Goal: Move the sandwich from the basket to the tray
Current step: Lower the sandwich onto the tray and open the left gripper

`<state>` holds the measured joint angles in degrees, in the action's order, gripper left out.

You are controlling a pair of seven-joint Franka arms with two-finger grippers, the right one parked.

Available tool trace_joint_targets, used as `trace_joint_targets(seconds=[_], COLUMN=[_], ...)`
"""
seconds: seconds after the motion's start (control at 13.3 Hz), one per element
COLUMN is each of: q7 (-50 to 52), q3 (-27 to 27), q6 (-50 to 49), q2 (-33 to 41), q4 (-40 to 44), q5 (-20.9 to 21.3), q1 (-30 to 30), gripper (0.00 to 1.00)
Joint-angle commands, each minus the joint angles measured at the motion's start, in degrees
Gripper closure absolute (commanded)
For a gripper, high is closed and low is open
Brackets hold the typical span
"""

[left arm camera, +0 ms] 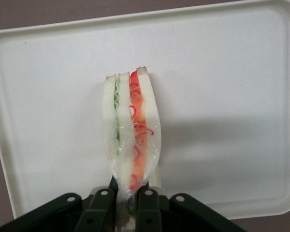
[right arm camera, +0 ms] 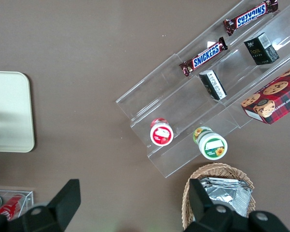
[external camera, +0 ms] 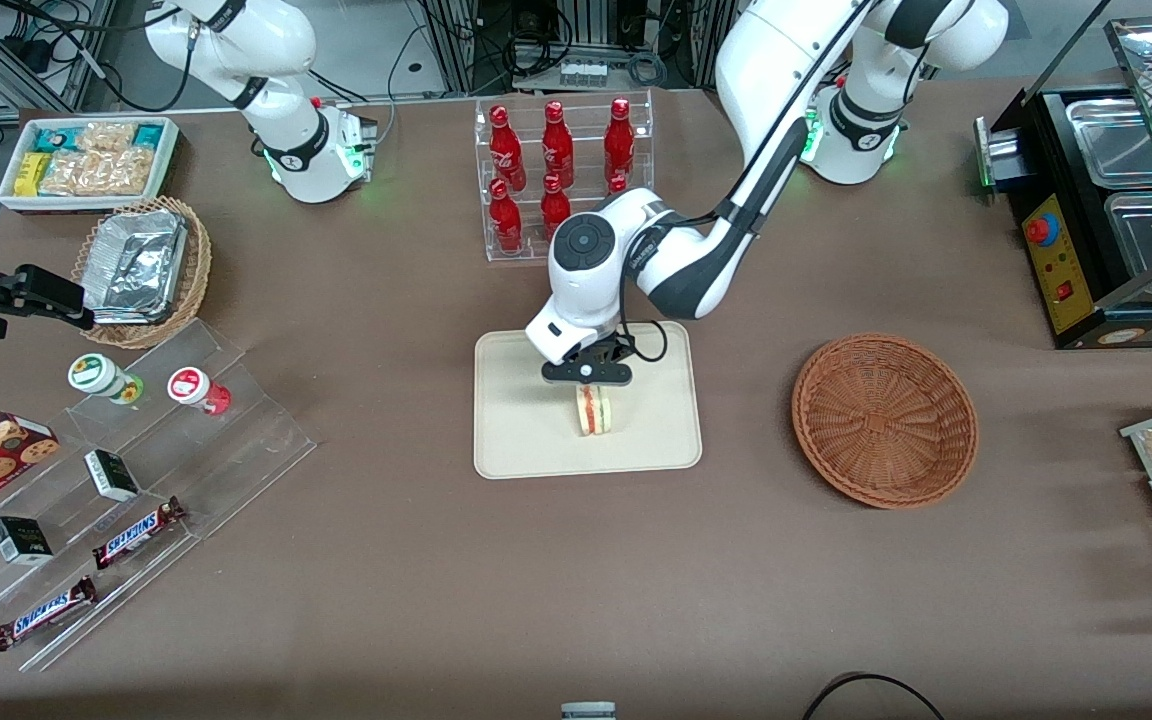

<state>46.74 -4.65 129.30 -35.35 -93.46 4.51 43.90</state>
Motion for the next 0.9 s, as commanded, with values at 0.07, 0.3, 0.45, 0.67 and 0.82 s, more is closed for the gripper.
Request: trace_joint_targets(seconds=[0.07,0.3,0.45,0.67,0.82], q7=[0.46,0.81,1.51,1.17,1.16], q3=[0.70,0.96,0.96,1.31,1.23], q6=[0.16,-1.06,-3.78,-14.92,-20.12], q2=[-0.77,1.41,3.61,6.43,8.27], q4=[1.62,1.88,2.23,7.48,10.74], q5=[0.50,0.24,-0.29,-1.08,-1.34], q1=[1.01,0.31,-1.09,-4.94,-7.68], gripper=[0.00,0.00,0.00,0.00,0.00])
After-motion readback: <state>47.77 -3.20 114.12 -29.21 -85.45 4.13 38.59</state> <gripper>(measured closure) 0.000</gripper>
